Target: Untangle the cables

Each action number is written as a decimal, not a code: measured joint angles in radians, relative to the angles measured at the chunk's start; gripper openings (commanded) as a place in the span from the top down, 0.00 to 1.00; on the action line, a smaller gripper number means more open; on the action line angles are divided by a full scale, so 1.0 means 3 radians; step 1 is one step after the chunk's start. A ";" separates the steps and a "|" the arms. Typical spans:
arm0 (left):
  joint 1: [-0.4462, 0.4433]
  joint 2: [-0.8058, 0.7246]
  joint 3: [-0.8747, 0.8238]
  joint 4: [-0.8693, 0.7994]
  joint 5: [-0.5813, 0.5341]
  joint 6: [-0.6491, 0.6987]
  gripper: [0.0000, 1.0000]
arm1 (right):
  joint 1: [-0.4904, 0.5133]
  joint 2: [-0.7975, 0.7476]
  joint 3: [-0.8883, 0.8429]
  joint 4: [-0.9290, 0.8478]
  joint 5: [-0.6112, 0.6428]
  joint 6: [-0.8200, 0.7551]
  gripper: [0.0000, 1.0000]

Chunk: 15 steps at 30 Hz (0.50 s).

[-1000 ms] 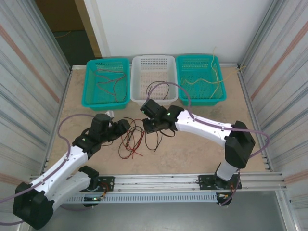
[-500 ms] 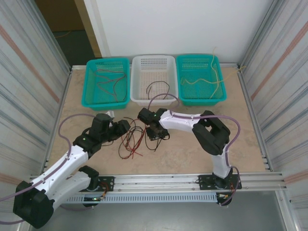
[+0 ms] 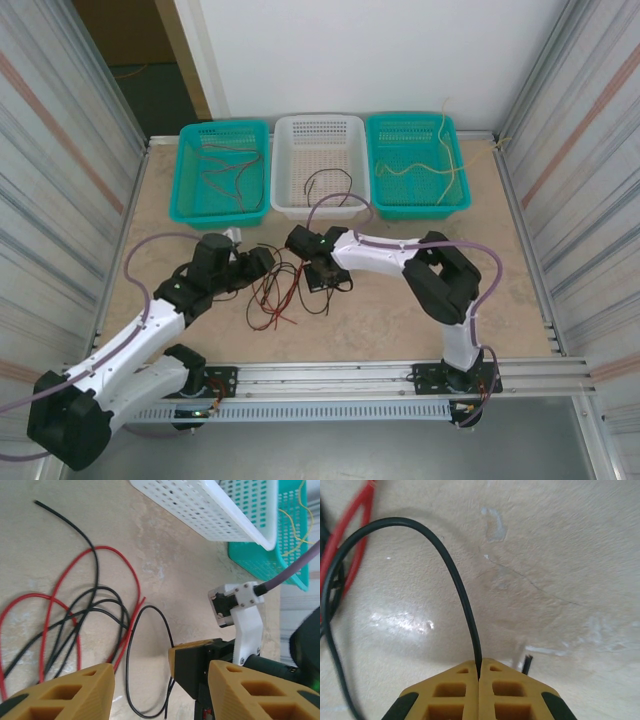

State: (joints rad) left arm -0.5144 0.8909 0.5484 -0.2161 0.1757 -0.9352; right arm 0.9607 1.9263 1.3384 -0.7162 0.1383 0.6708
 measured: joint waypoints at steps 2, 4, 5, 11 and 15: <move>-0.0043 0.0027 0.0034 0.0070 0.0046 0.0028 0.46 | 0.0024 -0.0238 -0.0055 0.0033 0.0064 -0.0060 1.00; -0.0079 0.0055 0.0056 0.0196 0.0113 0.0056 0.44 | 0.0060 -0.0538 -0.0058 0.0090 0.0104 -0.0120 1.00; -0.0089 0.0066 0.0061 0.0268 0.0146 0.0065 0.43 | 0.0078 -0.0671 -0.0058 0.0131 0.0112 -0.0145 1.00; -0.0167 0.0187 0.0146 0.0607 0.0290 0.0121 0.41 | 0.0183 -0.1380 -0.0058 0.0411 0.0181 -0.0301 1.00; -0.0184 0.0254 0.0306 0.0651 0.0292 0.0217 0.52 | 0.0223 -0.1579 -0.0058 0.0491 0.0229 -0.0367 1.00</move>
State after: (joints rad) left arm -0.5697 0.9672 0.6403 -0.0208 0.2634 -0.8700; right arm 1.0275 1.4525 1.3209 -0.5690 0.2070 0.5606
